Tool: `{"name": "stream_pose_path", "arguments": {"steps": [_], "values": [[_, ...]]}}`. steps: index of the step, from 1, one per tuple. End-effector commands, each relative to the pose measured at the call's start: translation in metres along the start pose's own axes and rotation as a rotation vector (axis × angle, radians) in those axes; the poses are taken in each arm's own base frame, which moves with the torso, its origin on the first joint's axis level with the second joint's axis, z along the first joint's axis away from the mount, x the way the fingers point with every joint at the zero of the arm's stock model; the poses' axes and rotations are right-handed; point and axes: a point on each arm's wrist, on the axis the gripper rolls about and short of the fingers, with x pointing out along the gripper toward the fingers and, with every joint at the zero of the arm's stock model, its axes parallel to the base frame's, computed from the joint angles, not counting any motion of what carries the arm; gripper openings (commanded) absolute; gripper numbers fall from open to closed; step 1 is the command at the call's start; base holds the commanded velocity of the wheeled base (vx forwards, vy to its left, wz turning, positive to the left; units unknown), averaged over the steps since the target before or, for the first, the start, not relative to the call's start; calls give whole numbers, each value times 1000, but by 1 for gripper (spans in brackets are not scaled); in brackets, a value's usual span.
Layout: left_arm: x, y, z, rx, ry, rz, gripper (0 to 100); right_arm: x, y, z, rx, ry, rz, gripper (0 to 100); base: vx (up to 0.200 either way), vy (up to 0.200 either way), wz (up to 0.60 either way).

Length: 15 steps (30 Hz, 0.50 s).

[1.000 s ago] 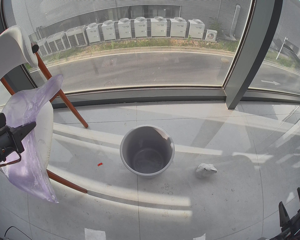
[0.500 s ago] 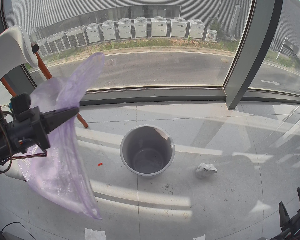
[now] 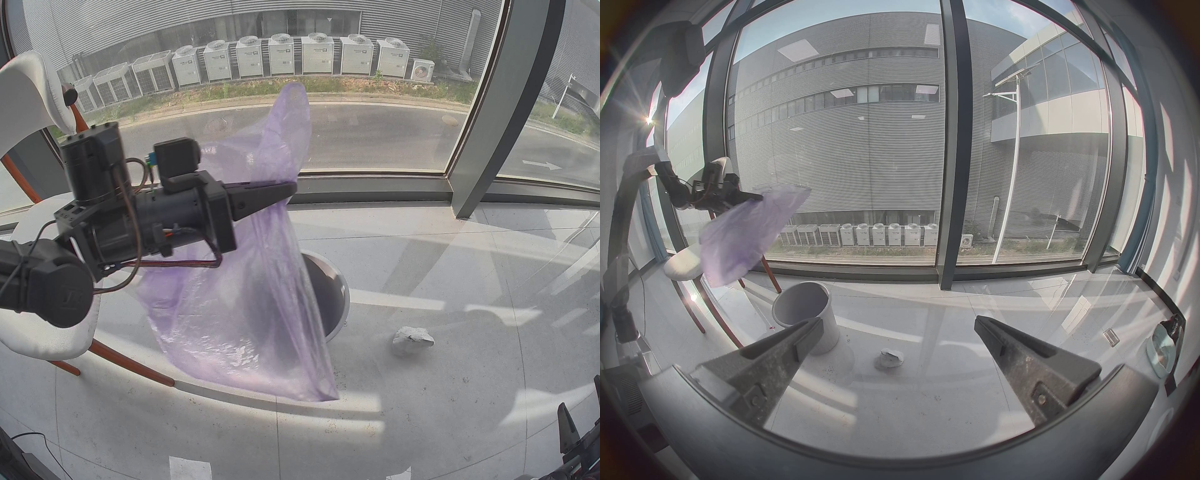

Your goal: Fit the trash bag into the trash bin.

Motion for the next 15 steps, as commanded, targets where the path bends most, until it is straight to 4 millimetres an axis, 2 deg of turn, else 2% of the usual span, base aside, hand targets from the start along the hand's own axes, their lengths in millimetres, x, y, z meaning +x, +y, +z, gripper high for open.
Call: {"name": "stream_pose_path", "arguments": {"steps": [1,6,15], "values": [[40,23,-25,-36,44,-23,0,0,0,-5,1,1,-1,100,0,0,0],[47,27,-26,-33,41,-33,0,0,0,-5,0,1,1,100,0,0,0],[46,26,-27,-57,69,-27,0,0,0,-5,0,1,-1,100,0,0,0]]}}
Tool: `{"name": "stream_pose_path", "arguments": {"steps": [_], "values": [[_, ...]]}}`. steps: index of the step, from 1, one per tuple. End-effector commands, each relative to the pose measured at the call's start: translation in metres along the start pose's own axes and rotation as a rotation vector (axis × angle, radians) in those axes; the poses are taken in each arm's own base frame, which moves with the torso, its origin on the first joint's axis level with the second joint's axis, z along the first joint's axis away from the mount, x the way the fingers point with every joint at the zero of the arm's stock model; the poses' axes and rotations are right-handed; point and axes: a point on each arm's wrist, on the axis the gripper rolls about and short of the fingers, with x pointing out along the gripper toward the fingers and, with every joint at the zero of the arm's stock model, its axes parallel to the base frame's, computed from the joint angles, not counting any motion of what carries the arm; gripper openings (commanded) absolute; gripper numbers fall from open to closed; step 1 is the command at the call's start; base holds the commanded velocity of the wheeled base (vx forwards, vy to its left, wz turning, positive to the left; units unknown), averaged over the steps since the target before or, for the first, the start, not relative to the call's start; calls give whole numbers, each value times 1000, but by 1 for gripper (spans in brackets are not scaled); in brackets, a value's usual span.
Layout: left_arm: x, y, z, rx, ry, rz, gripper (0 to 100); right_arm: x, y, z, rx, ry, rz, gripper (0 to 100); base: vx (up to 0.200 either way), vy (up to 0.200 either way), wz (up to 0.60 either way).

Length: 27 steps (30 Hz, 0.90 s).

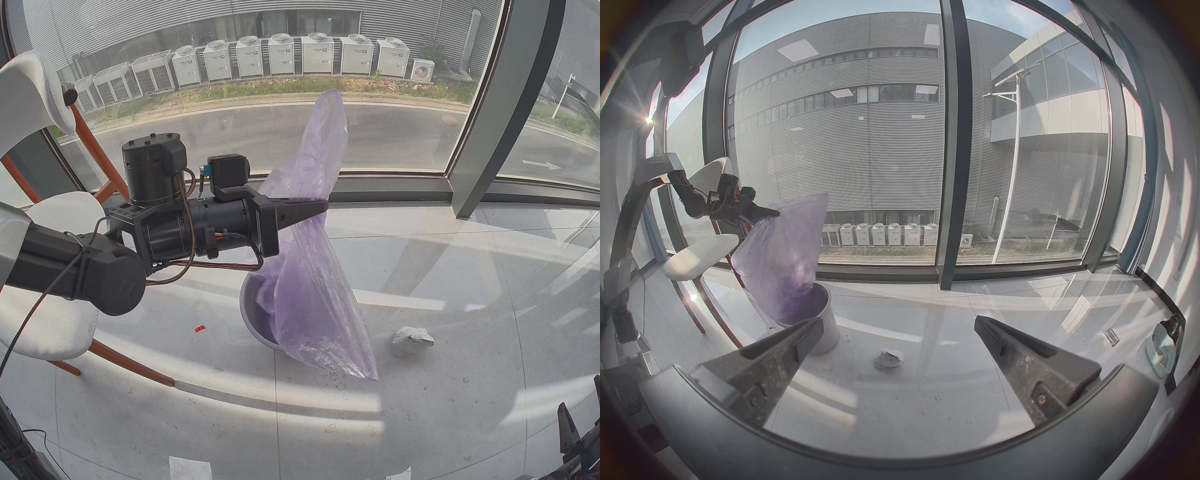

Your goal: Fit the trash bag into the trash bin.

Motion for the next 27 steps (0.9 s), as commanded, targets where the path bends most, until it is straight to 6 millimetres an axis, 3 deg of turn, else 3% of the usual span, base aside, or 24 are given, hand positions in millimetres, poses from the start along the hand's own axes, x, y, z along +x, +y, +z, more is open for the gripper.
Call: {"name": "stream_pose_path", "arguments": {"steps": [1,5,10,15,27], "values": [[1,1,-3,-6,8,2,0,0,0,-5,-1,1,0,100,0,0,0],[-3,7,-14,-19,32,27,0,0,0,-5,-1,1,0,100,0,0,0],[-17,31,-27,-26,61,108,0,0,0,-5,1,1,0,100,0,0,0],[-27,43,-23,-26,50,190,0,0,0,-5,-1,1,2,100,0,0,0],[-88,70,-3,-47,84,458,0,0,0,-5,-1,1,2,100,0,0,0]]}}
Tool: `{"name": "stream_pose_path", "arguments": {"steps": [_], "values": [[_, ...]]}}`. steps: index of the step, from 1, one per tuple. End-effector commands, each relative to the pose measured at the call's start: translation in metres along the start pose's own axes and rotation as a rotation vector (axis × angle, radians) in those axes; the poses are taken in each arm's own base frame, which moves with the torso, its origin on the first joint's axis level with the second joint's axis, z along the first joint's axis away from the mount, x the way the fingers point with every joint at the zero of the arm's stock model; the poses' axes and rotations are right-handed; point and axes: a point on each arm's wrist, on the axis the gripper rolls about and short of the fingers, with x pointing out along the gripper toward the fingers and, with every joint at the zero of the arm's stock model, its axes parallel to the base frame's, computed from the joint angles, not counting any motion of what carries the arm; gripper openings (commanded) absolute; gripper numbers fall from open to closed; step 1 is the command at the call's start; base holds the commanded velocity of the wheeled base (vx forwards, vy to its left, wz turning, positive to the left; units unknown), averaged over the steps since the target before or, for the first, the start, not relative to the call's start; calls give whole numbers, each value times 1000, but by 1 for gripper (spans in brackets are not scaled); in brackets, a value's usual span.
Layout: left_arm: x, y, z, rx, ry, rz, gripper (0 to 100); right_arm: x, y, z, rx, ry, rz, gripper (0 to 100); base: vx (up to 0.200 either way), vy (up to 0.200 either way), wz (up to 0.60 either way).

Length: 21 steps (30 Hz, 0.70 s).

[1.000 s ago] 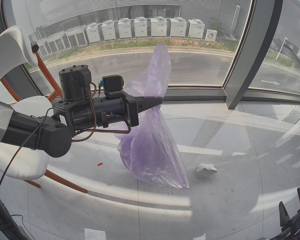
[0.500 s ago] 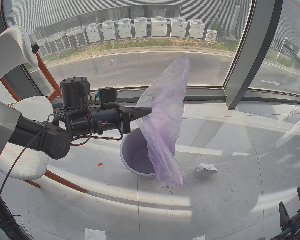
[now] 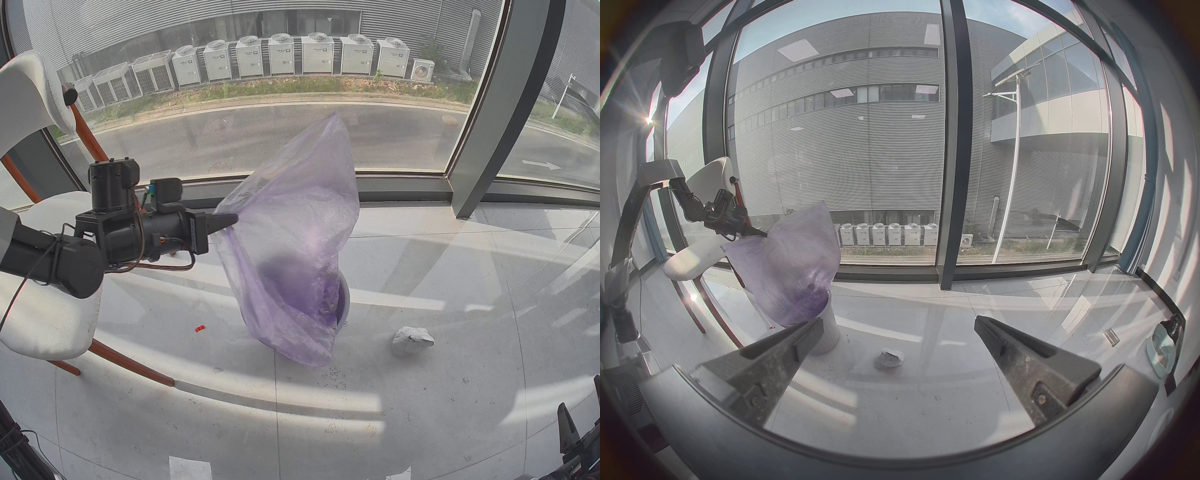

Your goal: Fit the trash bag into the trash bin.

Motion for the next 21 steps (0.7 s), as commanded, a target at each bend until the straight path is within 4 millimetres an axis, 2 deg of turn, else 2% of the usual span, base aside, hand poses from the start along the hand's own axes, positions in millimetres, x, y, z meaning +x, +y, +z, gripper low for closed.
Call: {"name": "stream_pose_path", "arguments": {"steps": [1,8,14,21], "values": [[-19,16,11,30,-22,95,0,0,0,-5,0,1,0,100,0,0,0],[-19,19,2,104,32,119,0,0,0,-5,0,1,0,100,0,0,0],[-23,10,-33,114,171,94,0,0,0,-5,0,1,0,100,0,0,0],[-44,0,-41,151,196,98,0,0,0,-5,0,1,0,100,0,0,0]]}}
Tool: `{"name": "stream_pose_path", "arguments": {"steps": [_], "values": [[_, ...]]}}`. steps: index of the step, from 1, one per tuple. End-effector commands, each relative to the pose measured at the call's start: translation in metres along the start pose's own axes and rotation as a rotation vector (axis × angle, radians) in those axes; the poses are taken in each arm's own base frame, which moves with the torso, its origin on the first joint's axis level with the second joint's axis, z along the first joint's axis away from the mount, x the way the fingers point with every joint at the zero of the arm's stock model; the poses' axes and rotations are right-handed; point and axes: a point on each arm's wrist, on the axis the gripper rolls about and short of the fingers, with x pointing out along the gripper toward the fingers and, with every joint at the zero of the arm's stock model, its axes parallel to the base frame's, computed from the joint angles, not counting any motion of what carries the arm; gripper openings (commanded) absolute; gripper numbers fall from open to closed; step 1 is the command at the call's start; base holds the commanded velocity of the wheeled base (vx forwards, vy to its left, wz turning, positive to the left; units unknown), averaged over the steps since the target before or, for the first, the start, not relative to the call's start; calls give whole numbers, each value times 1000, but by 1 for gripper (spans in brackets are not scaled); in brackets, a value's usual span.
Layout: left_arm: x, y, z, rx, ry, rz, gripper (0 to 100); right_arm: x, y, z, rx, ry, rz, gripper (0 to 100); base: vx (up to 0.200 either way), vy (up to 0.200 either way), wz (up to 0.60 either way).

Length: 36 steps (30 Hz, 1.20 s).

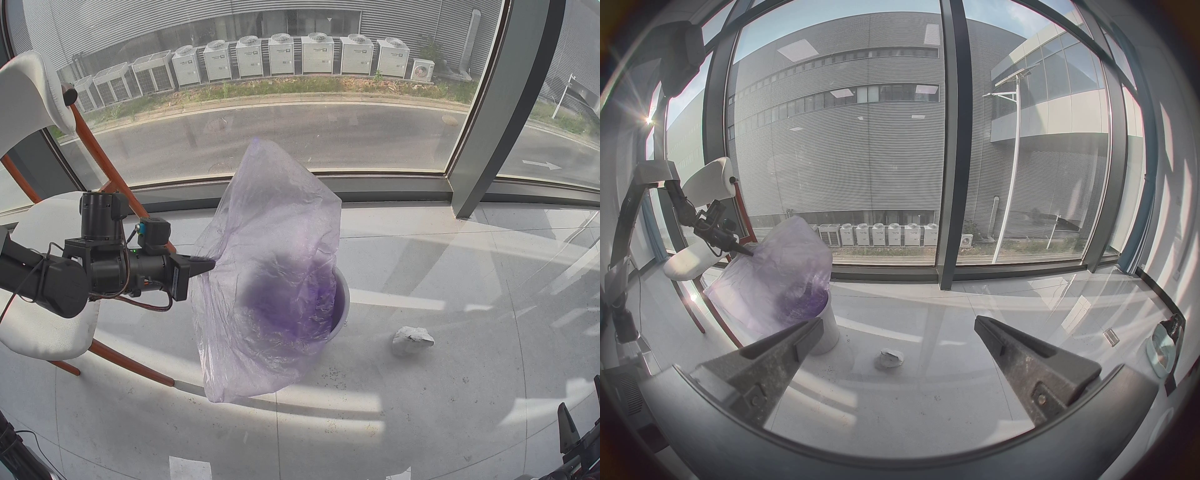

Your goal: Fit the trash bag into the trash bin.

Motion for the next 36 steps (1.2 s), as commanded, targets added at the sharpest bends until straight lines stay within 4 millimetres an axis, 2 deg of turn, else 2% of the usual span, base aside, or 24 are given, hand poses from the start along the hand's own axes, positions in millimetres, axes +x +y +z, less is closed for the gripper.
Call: {"name": "stream_pose_path", "arguments": {"steps": [1,6,10,12,14,15,16,18,20,24,28,29,30,31,36], "values": [[-17,-9,-4,3,4,1,0,0,0,-5,0,1,1,100,0,0,0],[-9,1,13,47,-72,51,0,0,0,-4,-28,5,-5,100,0,0,0],[-6,1,12,45,-68,82,0,0,0,-5,-37,6,-5,100,0,0,0],[-6,0,5,31,-51,80,0,-1,0,-3,-34,-9,-4,100,0,0,0],[-7,0,4,29,-47,82,0,-5,0,14,-32,-75,-5,100,0,0,0],[-7,0,2,27,-42,81,0,-6,-1,42,-16,-123,2,100,0,0,0],[-6,1,1,23,-35,81,0,2,-2,54,9,-79,18,100,0,0,0],[-6,1,0,23,-34,81,0,10,-3,62,49,-26,59,100,200,0,0],[-5,0,1,26,-37,77,0,14,-4,76,143,-12,175,100,200,0,0],[-5,0,5,33,-49,78,0,57,5,100,229,181,267,100,200,0,0],[-5,-1,6,46,-53,80,0,93,16,125,323,277,300,100,200,0,0],[-5,-1,6,46,-53,80,0,97,17,126,327,283,304,100,200,0,0],[-4,-3,6,48,-53,83,0,117,23,132,352,320,329,100,200,0,0],[-4,-4,6,48,-50,89,0,122,25,133,357,329,336,100,200,0,0],[-2,-15,10,63,-47,114,0,171,39,137,360,389,356,100,0,0,0]]}}
